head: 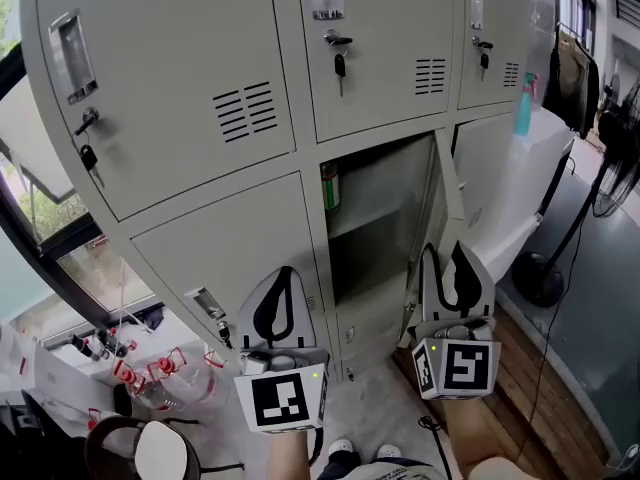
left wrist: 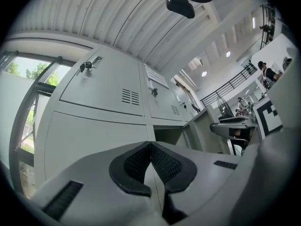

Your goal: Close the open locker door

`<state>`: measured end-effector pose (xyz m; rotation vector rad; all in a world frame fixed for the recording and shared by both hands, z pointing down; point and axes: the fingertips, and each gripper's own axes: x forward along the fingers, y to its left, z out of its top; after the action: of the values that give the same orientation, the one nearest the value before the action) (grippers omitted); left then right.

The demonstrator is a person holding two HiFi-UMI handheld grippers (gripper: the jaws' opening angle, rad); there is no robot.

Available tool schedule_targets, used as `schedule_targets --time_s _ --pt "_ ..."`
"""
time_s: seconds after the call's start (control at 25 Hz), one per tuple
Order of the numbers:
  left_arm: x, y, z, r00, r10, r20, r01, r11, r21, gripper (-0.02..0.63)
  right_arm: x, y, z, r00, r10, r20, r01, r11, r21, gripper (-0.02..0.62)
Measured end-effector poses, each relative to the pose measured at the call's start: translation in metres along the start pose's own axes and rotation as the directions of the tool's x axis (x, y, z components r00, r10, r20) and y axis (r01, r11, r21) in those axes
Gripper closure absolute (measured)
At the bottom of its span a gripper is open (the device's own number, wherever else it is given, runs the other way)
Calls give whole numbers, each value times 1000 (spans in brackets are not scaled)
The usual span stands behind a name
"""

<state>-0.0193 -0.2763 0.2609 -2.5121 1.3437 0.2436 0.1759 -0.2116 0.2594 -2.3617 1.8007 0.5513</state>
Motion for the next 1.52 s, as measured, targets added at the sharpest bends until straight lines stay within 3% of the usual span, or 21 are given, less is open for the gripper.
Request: schedule_targets --time_s 0.56,0.84,1.52 --pt "-17 42 -4 994 105 -15 -104 994 21 601 16 34 -2 999 36 17 -37 999 30 454" --pt "-26 53 -7 990 141 -25 -142 990 -9 601 25 47 -4 998 63 21 -64 997 45 457" --pt "-36 80 -4 974 228 -20 -227 974 19 601 50 80 -13 986 167 21 -168 983 76 463"
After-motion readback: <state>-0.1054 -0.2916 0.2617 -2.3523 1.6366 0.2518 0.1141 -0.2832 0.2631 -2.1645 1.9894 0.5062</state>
